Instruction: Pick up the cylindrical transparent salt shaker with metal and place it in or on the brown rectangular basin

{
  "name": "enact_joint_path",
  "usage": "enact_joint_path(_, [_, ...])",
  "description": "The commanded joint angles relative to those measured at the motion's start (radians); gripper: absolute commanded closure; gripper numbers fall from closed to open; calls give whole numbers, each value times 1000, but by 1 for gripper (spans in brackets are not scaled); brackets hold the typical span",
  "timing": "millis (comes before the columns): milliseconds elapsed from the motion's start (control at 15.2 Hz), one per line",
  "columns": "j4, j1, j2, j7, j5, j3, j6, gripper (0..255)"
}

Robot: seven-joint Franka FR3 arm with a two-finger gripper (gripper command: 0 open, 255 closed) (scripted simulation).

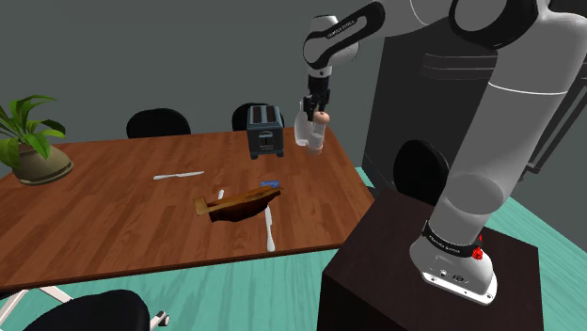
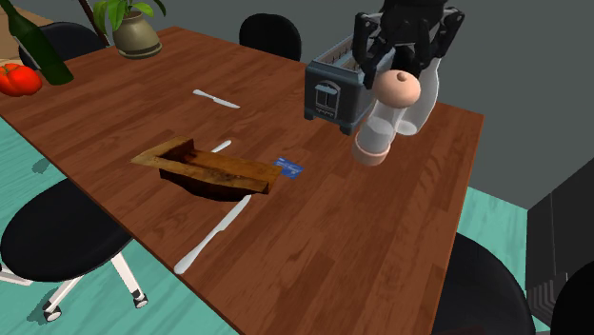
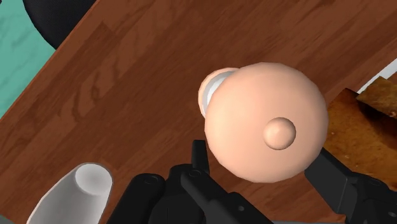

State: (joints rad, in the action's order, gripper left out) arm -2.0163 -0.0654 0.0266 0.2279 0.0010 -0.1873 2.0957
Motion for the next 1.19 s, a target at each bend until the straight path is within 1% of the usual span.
enact_joint_path(0, [20,1,-8,-2,-2,1,-28,255])
enact_joint_path(66, [24,1,-10,-3,-2,1,-34,255])
enact_joint_path(594, [128,93,34,-184,-9,87,-96,255])
enact_joint_path(1122, [313,185,137,-351,-20,160,-180,255])
